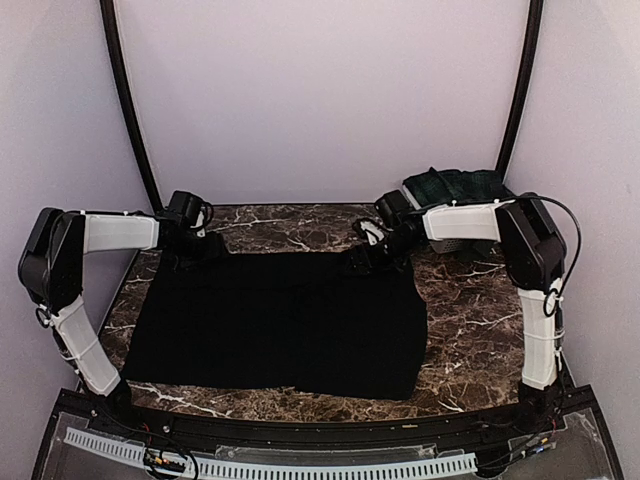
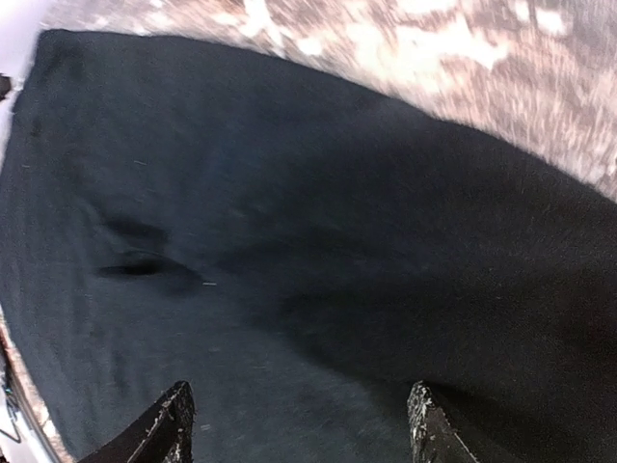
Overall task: Fold and stack the mixed laundry pile
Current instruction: Move the 1/3-folded T-shirt to the center of the board.
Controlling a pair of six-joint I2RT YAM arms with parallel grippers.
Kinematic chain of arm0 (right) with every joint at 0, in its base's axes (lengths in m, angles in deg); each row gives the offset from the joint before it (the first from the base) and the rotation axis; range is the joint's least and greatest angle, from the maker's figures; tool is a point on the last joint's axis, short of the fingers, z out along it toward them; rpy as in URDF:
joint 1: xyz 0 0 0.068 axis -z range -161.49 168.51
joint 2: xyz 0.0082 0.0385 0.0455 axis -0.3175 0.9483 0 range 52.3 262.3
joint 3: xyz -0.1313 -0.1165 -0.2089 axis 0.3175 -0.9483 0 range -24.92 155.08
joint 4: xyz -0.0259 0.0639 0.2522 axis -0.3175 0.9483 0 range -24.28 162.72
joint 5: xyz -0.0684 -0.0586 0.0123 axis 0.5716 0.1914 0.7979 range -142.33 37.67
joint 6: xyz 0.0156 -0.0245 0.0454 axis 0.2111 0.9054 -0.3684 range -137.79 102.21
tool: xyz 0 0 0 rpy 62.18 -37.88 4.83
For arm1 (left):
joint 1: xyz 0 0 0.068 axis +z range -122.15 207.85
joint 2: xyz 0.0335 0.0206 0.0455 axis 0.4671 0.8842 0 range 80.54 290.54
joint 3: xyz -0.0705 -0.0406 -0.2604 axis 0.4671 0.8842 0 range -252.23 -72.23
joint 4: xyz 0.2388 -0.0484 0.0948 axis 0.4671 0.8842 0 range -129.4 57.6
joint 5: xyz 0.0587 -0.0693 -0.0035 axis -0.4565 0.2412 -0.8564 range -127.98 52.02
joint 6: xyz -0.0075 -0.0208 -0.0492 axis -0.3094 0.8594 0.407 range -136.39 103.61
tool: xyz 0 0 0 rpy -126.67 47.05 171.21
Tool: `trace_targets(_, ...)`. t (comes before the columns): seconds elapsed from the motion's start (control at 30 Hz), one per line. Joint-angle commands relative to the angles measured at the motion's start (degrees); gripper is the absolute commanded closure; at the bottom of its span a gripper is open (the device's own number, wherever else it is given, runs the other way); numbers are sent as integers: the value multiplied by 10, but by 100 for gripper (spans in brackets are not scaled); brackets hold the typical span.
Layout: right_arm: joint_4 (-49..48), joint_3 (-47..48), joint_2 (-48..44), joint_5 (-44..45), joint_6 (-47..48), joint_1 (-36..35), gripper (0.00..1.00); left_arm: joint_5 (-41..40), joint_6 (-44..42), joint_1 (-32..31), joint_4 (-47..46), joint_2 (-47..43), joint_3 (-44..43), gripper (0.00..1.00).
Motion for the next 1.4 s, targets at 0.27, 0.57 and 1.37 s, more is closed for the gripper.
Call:
trace_targets(0.27, 14, 74, 89, 26, 9, 25, 27, -29, 35, 23, 74, 82, -56, 37)
trace_targets(0.57, 37, 151, 147, 21, 13, 60, 28, 34, 33, 61, 78, 195, -156, 39)
trace_targets(1.37, 20, -57, -188, -25, 17, 25, 29, 71, 54, 84, 69, -108, -36, 33)
